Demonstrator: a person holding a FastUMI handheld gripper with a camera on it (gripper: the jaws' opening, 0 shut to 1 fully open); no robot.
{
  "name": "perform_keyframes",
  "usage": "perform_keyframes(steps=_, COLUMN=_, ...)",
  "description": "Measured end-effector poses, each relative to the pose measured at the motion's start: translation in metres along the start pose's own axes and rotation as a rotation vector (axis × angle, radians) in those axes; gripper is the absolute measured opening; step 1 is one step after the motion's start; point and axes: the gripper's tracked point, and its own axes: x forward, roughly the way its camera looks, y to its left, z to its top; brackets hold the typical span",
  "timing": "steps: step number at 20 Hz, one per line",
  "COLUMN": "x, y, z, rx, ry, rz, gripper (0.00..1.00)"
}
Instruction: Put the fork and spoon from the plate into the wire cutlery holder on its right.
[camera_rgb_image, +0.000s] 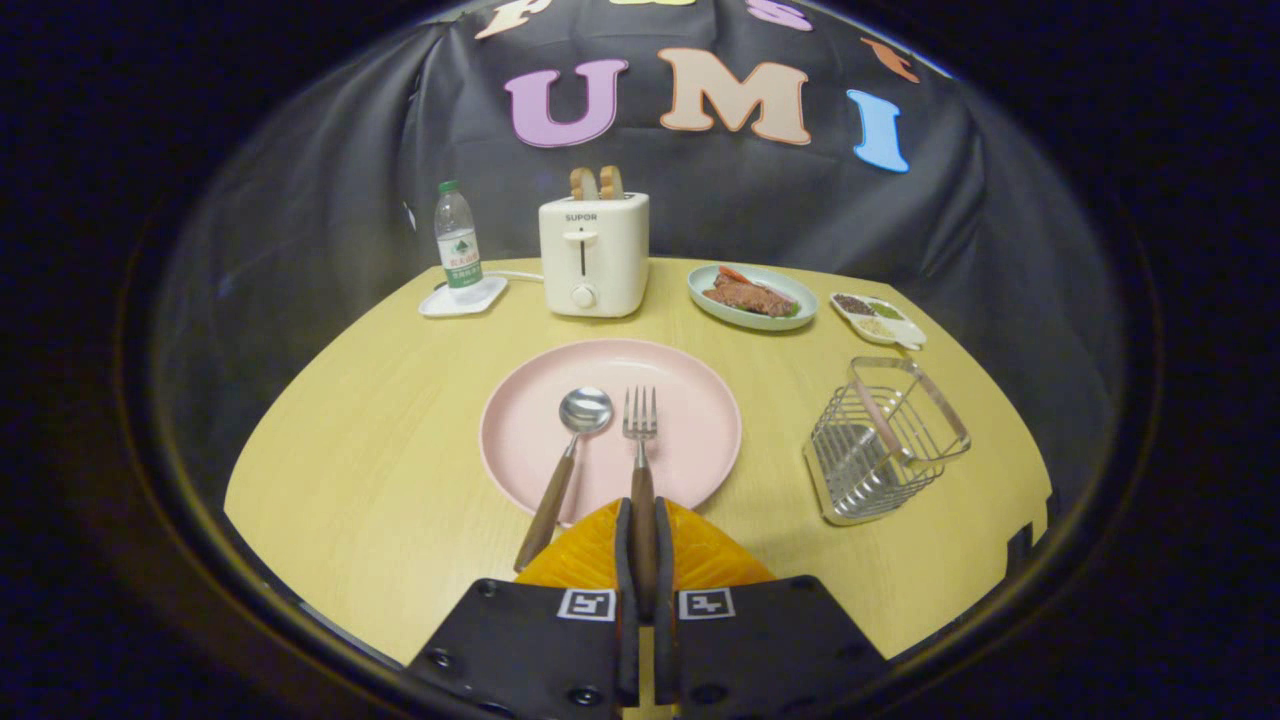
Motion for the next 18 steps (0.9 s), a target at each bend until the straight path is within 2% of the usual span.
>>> perform_keyframes(steps=4, x=-0.019, y=-0.003, z=0.032, rx=-0.003, ry=0.001, rz=0.007, gripper=0.09)
perform_keyframes(steps=11, x=-0.054, y=-0.045, z=0.088, rx=-0.012, ry=0.021, rz=-0.082, gripper=0.09)
perform_keyframes(steps=15, x=-0.072, y=-0.085, z=0.104, rx=-0.033, ry=0.084, rz=-0.156, gripper=0.09)
perform_keyframes(steps=18, x=-0.078, y=-0.111, z=0.099, rx=-0.030, ry=0.154, rz=-0.168, gripper=0.09)
